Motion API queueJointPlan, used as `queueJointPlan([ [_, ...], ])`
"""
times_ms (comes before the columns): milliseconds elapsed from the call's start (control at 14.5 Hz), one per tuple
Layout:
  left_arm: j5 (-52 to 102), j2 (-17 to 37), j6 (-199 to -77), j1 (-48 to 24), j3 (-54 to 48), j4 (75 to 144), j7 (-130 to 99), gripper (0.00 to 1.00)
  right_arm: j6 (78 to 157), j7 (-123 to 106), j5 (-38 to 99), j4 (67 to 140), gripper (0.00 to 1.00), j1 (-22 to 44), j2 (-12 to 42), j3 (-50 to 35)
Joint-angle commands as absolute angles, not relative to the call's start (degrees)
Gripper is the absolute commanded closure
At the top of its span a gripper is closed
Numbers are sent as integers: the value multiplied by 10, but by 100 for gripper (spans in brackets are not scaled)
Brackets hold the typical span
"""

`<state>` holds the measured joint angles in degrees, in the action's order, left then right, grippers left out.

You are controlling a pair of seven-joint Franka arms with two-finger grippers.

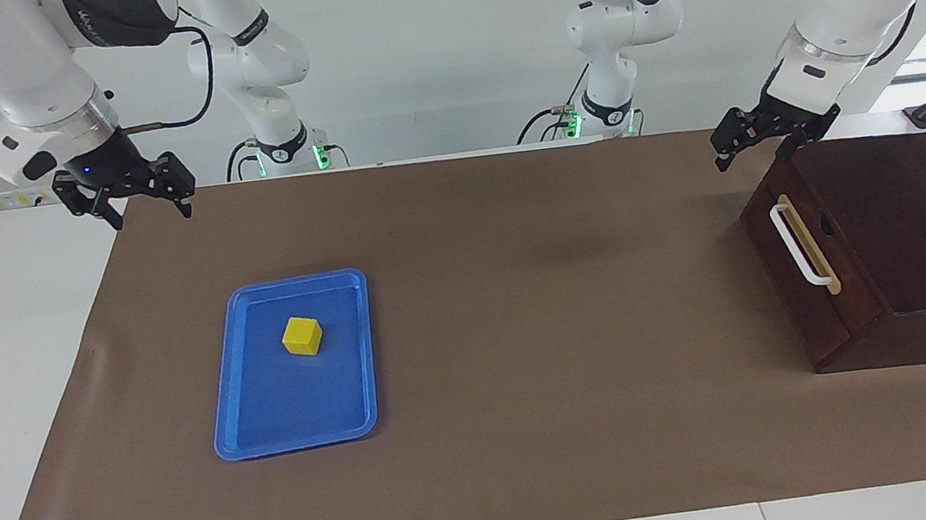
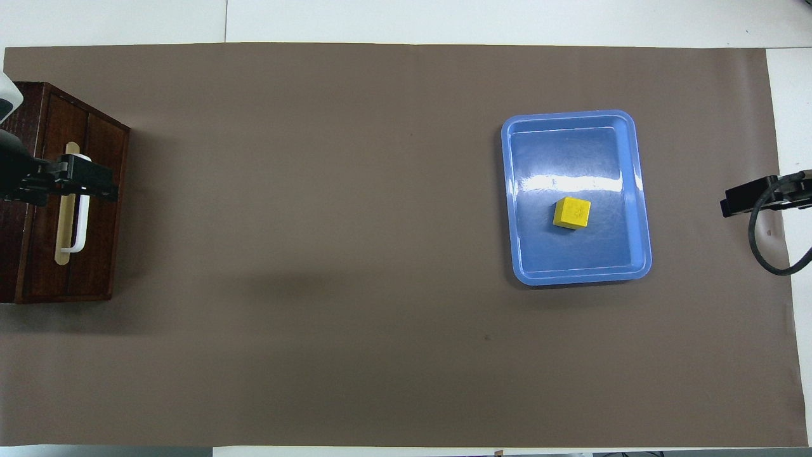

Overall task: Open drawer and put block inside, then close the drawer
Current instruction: 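Grip the white drawer handle with the left gripper, then pull the drawer out with the left gripper while the right gripper advances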

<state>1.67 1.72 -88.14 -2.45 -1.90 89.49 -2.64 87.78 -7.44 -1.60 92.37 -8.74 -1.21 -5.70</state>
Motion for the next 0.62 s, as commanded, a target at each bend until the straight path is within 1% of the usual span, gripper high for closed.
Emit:
queueJointPlan([
  [0, 12, 3, -903, -19, -15, 916, -23, 0, 879, -62, -26, 932, 0, -92, -20, -62],
  [138, -69, -10, -970, -33, -18, 968, -20, 0, 876, -33, -19, 936, 0, -96, -21, -62],
  [276, -111, -17, -1039, -40, -18, 1032, -21, 0, 876, 16, -8, 952, 0, -97, -25, -62],
  [414, -170, -12, -1104, -39, -18, 1089, -21, 0, 879, 81, 8, 982, 0, -96, -38, -62],
  [552, -222, -4, -1172, -33, -18, 1130, -21, 0, 889, 145, 23, 1009, 0, -97, -44, -62],
])
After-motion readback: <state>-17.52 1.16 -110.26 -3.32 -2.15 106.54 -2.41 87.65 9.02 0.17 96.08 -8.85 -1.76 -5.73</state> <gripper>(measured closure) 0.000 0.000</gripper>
